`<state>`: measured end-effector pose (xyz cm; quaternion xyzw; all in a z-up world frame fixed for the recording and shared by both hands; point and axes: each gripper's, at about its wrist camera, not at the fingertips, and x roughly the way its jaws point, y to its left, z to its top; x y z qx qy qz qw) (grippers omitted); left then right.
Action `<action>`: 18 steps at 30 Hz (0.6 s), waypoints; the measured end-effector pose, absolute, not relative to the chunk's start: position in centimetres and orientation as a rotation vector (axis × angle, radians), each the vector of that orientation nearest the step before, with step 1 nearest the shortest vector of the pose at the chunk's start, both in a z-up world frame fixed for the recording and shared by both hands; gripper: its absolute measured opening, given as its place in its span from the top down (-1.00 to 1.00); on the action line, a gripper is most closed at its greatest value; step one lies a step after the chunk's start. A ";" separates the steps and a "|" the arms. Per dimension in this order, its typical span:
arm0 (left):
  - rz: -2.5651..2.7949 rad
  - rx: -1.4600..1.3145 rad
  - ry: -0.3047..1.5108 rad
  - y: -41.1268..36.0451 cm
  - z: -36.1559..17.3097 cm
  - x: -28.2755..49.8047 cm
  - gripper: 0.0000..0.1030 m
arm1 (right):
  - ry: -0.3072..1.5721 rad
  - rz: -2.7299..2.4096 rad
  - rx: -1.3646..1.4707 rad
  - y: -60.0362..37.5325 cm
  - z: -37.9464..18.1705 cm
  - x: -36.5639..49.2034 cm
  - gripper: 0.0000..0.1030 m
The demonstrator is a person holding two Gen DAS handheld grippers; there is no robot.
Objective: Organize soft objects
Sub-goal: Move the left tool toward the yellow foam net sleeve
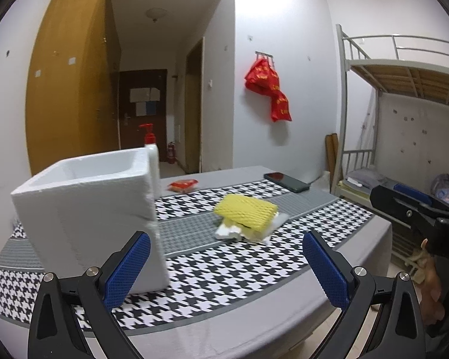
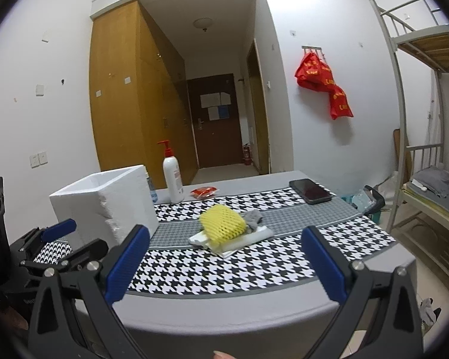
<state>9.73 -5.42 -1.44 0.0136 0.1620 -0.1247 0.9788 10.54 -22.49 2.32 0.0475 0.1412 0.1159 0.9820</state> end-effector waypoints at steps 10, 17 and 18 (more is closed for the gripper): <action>-0.298 0.061 0.367 -7.3 -2.6 11.6 -0.98 | 0.332 0.240 0.138 -24.0 0.9 12.4 -0.99; -0.326 0.066 0.434 -8.4 -3.5 13.9 -0.98 | 0.390 0.230 0.141 -24.6 0.0 15.2 -0.99; -0.325 0.068 0.440 -8.6 -3.7 14.2 -0.98 | 0.400 0.230 0.142 -24.7 -0.1 15.6 -0.99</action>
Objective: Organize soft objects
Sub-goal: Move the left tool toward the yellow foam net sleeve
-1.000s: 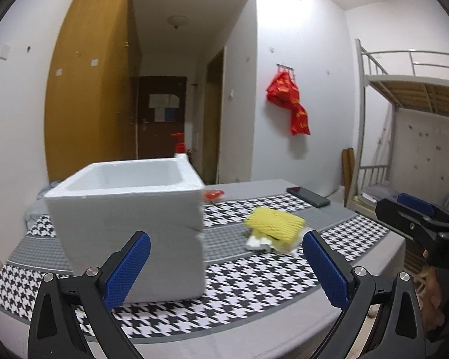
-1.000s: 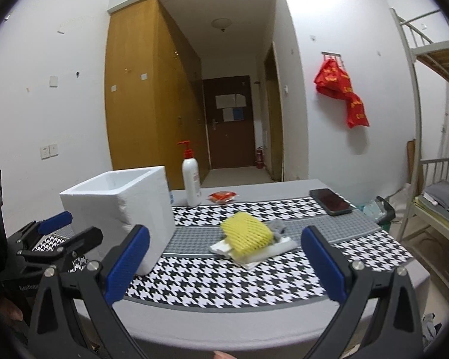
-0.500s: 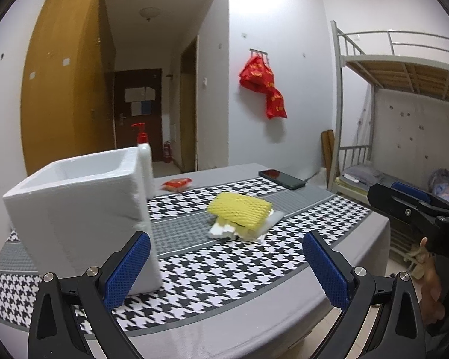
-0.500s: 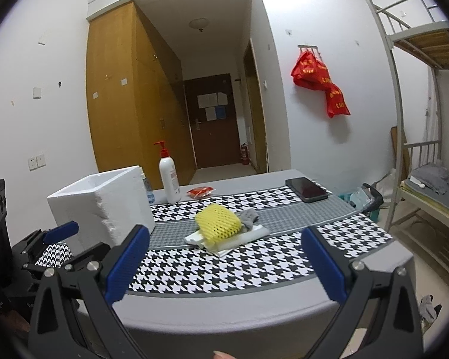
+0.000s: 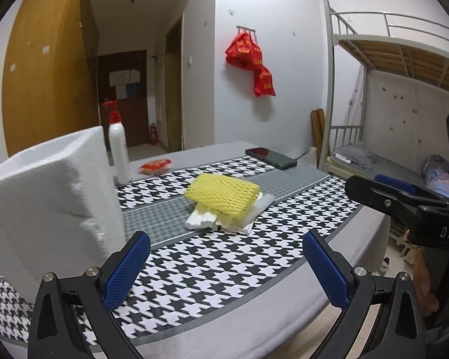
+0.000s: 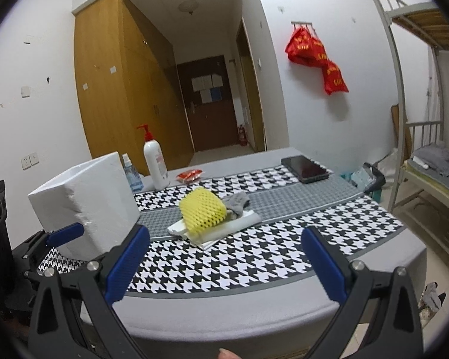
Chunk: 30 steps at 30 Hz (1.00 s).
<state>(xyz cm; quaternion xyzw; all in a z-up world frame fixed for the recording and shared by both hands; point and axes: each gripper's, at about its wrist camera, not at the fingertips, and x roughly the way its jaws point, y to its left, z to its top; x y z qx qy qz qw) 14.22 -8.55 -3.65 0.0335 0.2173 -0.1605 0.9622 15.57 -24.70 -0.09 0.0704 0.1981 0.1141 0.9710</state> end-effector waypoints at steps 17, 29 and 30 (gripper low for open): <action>-0.257 0.044 0.558 -8.8 -5.9 18.6 -0.98 | 0.482 0.261 0.093 -24.6 -1.5 21.4 -0.99; -0.141 0.006 0.567 -6.6 -5.7 20.5 -0.98 | 0.523 0.297 0.075 -23.4 -1.9 24.3 -0.99; -0.137 0.006 0.567 -6.6 -5.8 20.6 -0.98 | 0.530 0.304 0.073 -23.2 -2.0 24.6 -0.99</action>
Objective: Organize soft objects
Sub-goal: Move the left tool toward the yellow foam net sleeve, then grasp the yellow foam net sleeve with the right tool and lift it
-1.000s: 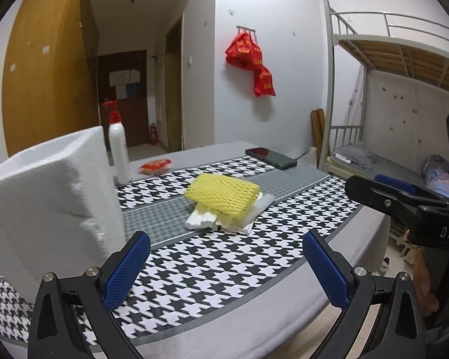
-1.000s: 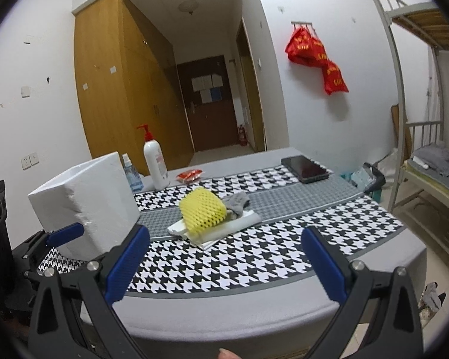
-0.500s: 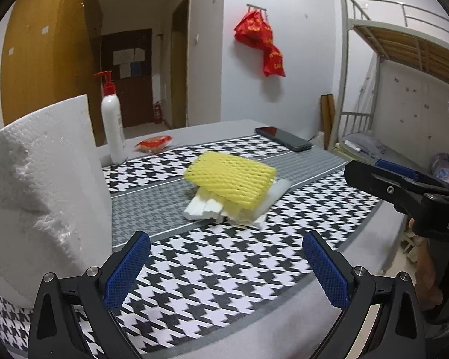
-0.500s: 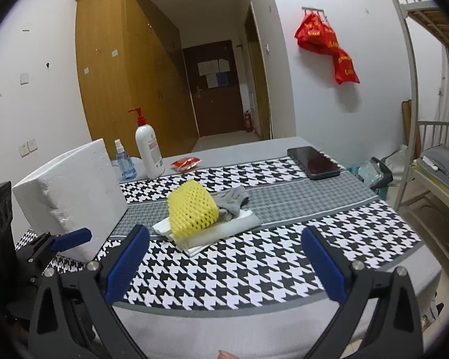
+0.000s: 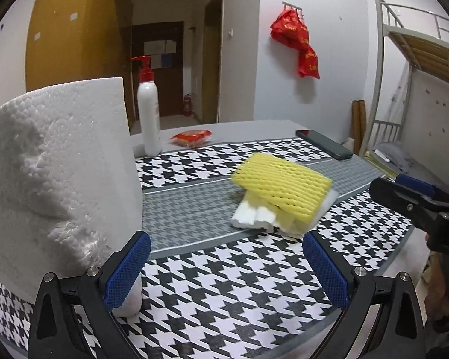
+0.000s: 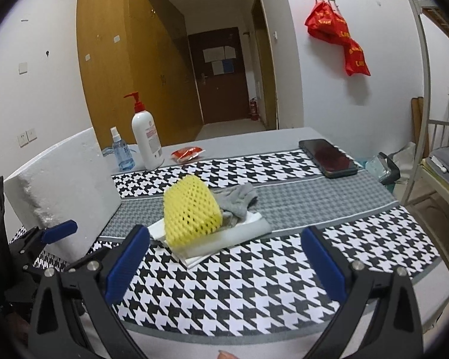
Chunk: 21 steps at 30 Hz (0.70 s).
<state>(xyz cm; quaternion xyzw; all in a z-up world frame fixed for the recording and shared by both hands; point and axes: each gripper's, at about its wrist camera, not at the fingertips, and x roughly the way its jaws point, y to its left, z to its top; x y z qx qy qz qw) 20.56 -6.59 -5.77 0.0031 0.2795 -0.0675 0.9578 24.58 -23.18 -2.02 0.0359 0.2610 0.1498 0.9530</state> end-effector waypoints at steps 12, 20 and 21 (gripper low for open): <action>-0.109 -0.001 0.574 -6.6 -5.8 21.2 -0.98 | 0.624 0.385 0.079 -21.7 -3.2 28.5 -0.60; -0.088 -0.005 0.574 -6.8 -5.9 21.7 -0.98 | 0.684 0.438 0.078 -20.5 -3.8 30.2 -0.43; -0.086 -0.004 0.573 -6.8 -5.9 21.7 -0.98 | 0.692 0.444 0.080 -20.4 -3.9 30.3 -0.43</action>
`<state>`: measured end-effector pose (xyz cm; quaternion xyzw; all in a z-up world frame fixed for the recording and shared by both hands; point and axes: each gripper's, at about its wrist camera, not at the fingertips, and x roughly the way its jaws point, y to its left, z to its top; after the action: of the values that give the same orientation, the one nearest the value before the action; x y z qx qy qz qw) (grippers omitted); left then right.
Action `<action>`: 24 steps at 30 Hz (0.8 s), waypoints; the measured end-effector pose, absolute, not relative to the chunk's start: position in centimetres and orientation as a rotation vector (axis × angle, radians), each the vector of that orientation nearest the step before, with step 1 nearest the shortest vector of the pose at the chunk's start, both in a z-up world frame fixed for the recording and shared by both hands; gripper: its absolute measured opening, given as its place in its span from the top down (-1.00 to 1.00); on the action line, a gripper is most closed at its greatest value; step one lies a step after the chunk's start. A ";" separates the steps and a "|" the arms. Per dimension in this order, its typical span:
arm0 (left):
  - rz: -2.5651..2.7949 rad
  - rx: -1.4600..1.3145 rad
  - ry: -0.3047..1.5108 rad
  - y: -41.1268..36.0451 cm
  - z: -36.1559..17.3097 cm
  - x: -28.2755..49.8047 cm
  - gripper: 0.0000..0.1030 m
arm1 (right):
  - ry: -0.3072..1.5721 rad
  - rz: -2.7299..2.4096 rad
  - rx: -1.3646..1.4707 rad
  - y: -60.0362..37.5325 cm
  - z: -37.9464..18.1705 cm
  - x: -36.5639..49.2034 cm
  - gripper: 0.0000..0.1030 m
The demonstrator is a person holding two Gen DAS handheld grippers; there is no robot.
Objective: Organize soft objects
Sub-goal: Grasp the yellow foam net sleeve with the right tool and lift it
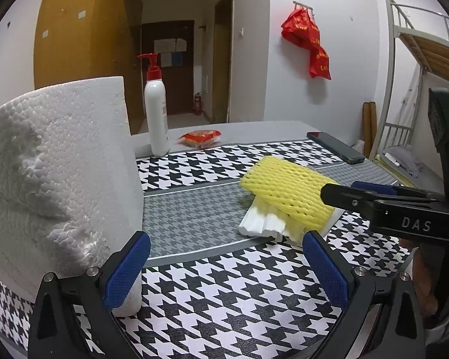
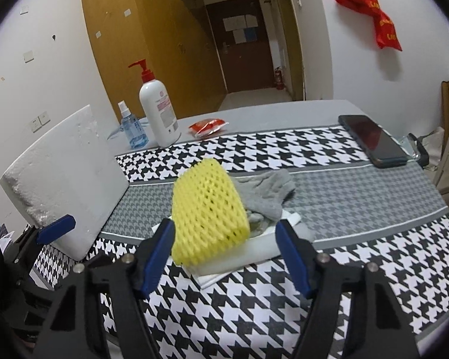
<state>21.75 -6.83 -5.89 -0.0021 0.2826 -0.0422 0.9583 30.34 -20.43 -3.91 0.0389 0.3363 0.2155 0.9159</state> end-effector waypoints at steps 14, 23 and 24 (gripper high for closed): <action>-0.084 -0.002 0.580 -6.8 -6.0 22.1 -0.98 | 0.739 0.485 0.084 -19.2 -4.7 31.1 0.57; -0.100 -0.019 0.585 -6.5 -5.8 21.9 -0.98 | 0.674 0.466 0.083 -20.2 -3.0 29.6 0.77; -0.103 -0.018 0.583 -6.5 -5.8 21.9 -0.98 | 0.664 0.463 0.082 -20.4 -2.7 29.2 0.77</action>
<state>21.87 -6.54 -5.76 -0.0090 0.2874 -0.0506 0.9564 29.23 -20.38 -2.67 0.0398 0.3229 0.2253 0.9184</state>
